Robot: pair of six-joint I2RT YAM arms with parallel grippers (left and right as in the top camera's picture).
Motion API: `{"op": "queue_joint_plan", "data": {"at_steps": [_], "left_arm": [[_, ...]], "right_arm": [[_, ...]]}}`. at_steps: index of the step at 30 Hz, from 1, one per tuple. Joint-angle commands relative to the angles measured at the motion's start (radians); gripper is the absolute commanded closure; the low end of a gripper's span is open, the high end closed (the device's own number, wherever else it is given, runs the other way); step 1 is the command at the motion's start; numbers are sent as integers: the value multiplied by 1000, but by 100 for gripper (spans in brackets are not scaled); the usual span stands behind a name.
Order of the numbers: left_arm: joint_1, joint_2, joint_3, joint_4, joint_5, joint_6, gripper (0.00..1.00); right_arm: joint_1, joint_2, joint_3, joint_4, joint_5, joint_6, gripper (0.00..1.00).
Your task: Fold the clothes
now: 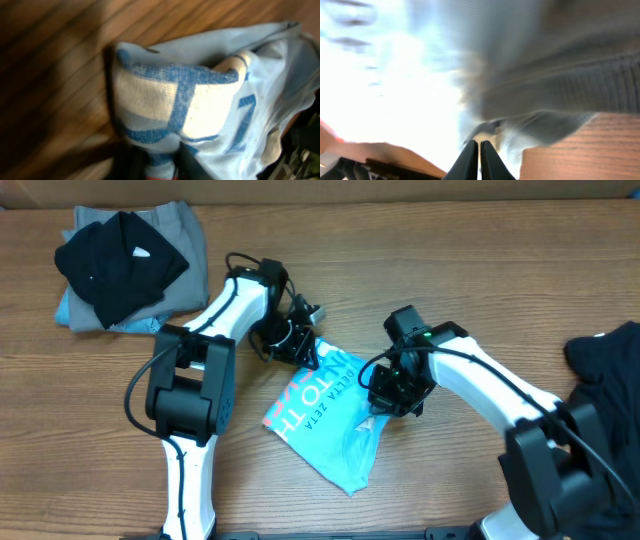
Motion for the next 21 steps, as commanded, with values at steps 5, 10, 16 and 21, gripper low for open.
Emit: {"op": "queue_joint_plan", "data": {"at_steps": [5,10,16,21], "left_arm": [[-23,31,9,163,27,-68,96],[0,31,101,249,29,-154,87],[53,29,365,35,27,-154,61],[98,29,569,-253,-27,-109,53]], "right_arm": [[-3,-99,31,72,10,-30,91],[-2,-99,27,206,11,18,91],[-2,-89,27,336,11,67,91],[-2,-37,27,380,10,82,91]]}}
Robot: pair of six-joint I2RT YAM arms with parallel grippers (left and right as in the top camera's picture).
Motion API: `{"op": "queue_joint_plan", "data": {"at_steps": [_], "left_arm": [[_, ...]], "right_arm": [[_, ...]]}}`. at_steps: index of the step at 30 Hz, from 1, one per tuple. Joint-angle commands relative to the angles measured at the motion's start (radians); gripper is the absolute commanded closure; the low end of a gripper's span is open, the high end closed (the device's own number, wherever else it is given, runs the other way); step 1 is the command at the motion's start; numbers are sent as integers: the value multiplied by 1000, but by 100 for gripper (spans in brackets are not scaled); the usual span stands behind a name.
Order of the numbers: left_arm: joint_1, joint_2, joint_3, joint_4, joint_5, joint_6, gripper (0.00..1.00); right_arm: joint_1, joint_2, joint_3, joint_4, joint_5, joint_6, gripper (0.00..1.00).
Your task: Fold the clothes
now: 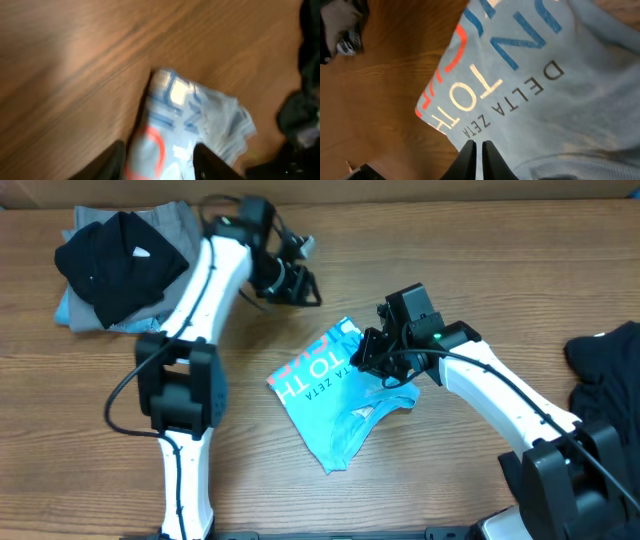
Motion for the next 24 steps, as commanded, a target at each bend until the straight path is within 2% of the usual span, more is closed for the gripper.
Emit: {"op": "queue_joint_plan", "data": {"at_steps": [1,3,5,8,9,15,17,20,23,24], "left_arm": [[30,-3,116,-120,-49,50,53],[35,-3,131,-169,-85,87,51],[35,-1,124,-203,-98,180,44],[23,2,96,-198,-98,261,37],[10,6,60,-169,-98,297,36],[-44,12,-106,-48,-94,303,34],[-57,12,-147,-31,-89,306,39],[-75,12,-196,-58,-95,338,60],[-79,12,-212,-92,-105,346,74],[-79,12,-214,-100,-108,346,75]], "right_arm": [[-2,49,17,6,10,24,91],[-2,70,17,3,10,24,91],[-2,90,17,-11,-1,48,91],[-2,102,17,-55,-28,70,91],[-2,102,17,-125,-28,104,91],[-2,103,-8,-285,-27,102,89],[-2,103,-38,-271,-27,104,88],[-2,103,-104,-222,-27,135,87],[-14,103,-146,-200,-27,174,87],[-23,103,-155,-196,-28,185,87]]}}
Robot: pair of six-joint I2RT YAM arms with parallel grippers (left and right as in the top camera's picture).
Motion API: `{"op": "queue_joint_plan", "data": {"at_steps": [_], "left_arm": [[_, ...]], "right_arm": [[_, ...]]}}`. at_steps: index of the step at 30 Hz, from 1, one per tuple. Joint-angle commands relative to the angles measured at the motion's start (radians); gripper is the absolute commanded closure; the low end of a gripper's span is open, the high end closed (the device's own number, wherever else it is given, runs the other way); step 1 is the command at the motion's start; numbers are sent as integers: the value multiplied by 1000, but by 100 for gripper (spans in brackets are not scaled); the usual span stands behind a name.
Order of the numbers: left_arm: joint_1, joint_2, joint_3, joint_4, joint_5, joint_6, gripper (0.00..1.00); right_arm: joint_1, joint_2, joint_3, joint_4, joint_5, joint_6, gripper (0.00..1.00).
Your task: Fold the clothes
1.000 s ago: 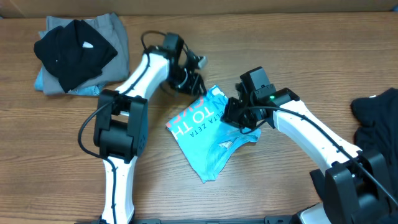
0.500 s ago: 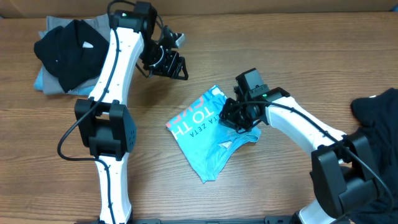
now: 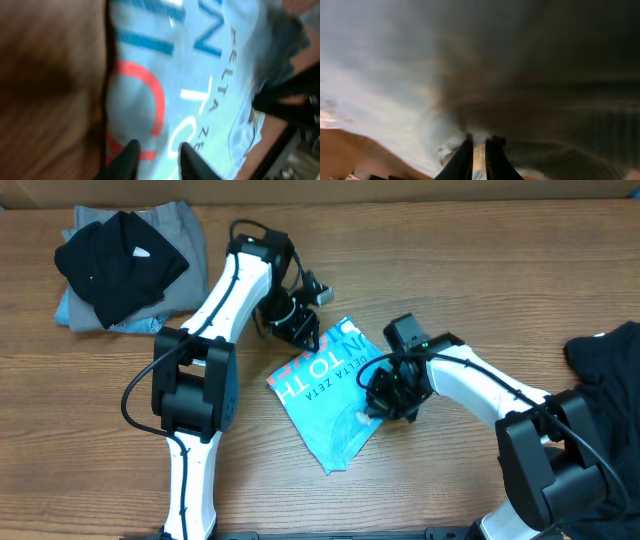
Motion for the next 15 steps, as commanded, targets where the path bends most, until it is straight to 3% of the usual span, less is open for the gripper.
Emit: {"op": "queue_joint_plan", "data": {"at_steps": [1,3,10,15], "left_arm": [[2,11,-13,-28,-13,36,73],[8,11,-13,-40,-21,33,58],[50,11,-12,-55,-23,1,57],[64,11,-12,-48,20,-12,55]], "right_arm": [[-33,1,-43,19,-8,68,86],[-59,1,-44,21,-2,68,84],[-219,1,-42,64,93,66,88],[-312,1,-42,260,182,0,88]]}}
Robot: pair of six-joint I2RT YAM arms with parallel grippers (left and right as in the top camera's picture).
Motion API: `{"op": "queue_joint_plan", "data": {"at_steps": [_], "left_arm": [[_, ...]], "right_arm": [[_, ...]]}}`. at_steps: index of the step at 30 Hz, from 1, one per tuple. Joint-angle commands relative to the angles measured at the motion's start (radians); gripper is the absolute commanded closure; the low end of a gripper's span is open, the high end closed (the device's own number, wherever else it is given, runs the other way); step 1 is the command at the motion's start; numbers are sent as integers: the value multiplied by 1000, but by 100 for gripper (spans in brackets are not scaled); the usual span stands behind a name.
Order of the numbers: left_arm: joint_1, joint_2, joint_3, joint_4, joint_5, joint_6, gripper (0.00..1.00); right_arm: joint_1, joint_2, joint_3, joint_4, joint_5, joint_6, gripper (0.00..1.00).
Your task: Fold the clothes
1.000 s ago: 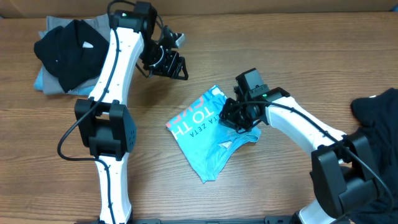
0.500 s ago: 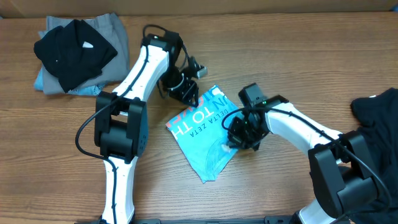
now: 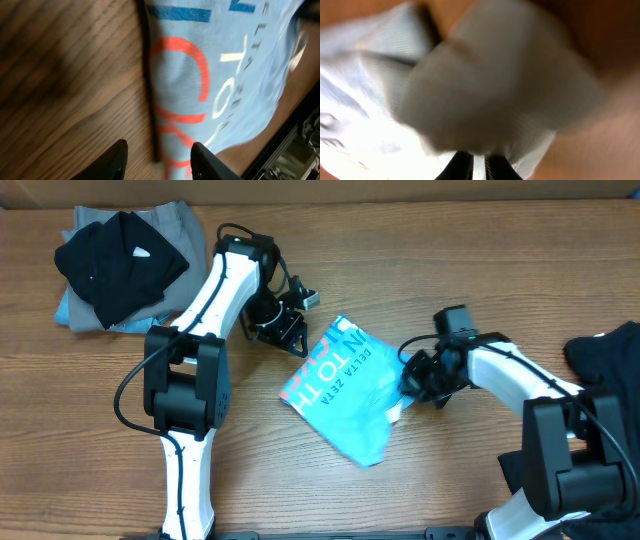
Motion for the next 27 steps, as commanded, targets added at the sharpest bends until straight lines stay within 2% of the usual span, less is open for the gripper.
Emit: {"op": "queue_joint_plan", "data": {"at_steps": [1,4,8,11,14,16,20,23,27], "left_arm": [[7,10,-2,6,45,-18,55],[6,10,-2,8,55,-18,52],[6,10,-2,27,92,-18,49],[6,10,-2,69,130,-19,42],[6,10,-3,124,121,-26,31],[6,11,-5,146,105,-28,25],[0,17,-6,156,132,-53,23],[-19,21,-19,161,179,-53,23],[-64,23,-56,174,145,-87,23]], "right_arm": [[-52,1,-2,120,127,-63,88],[-73,1,11,169,104,-94,88],[-77,-3,77,138,33,-243,88],[-77,-19,134,47,-26,-314,87],[-74,-48,183,-67,-125,-373,87],[-64,-63,193,-126,-190,-372,87],[-24,-65,182,-230,-213,-359,87],[10,-62,146,-238,-183,-290,83],[45,-48,83,-230,-104,-173,83]]}}
